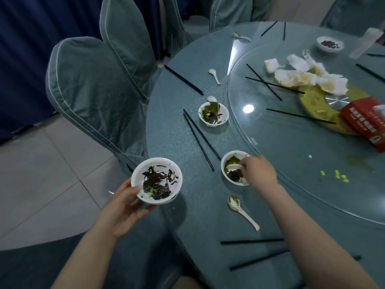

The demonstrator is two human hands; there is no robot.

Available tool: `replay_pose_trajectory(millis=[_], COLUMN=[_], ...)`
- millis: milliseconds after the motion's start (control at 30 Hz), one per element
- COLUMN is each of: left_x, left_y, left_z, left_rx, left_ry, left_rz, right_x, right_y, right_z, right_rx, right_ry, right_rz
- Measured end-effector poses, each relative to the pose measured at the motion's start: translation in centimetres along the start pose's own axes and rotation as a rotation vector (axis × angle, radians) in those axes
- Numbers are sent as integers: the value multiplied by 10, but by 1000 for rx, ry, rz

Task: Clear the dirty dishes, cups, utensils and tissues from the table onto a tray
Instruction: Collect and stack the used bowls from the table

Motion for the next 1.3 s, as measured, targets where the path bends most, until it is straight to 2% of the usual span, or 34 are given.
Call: replay_pose_trajectory(millis=[133, 233, 433, 567, 633, 700, 767, 900, 1033, 1300], left_x=[0, 0, -4, -10, -13, -16, -18, -21, -21, -17], left_y=[0, 1, 5, 9, 10, 11, 13, 16, 18, 15], left_z=[4, 7, 8, 8, 7, 6, 5, 3, 0, -19], left_rx=[-22, -34, -44, -39, -33, -23, -15, -7, 4, 57], left_ry=[16, 7, -19, -3, 10, 20, 31, 48, 68, 95], left_rz=[-5, 0, -13, -30, -41, -48, -55, -64, -85, -161], right_x=[6, 26, 70, 69, 67, 69, 71, 67, 55, 0], right_y=[49, 78, 99, 97, 94, 88, 77, 56, 35, -59], right_z=[-1, -7, -16, -21, -25, -24, -21, -16, -2, 34], right_rx=[61, 134, 276, 380, 480, 576, 653, 756, 687, 470], right_ry=[-383, -482, -578, -635, -838, -1120, -1302, -1300, -1208, -1300], right_rz=[13, 31, 179, 78, 7, 4, 24, 44, 88, -55])
Point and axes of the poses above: each hand's wrist, its own y-axis away from the middle knuckle, its own x-axis out of the palm, z = x × y, the point moved 7 cm from there along -y, towards the middle knuckle
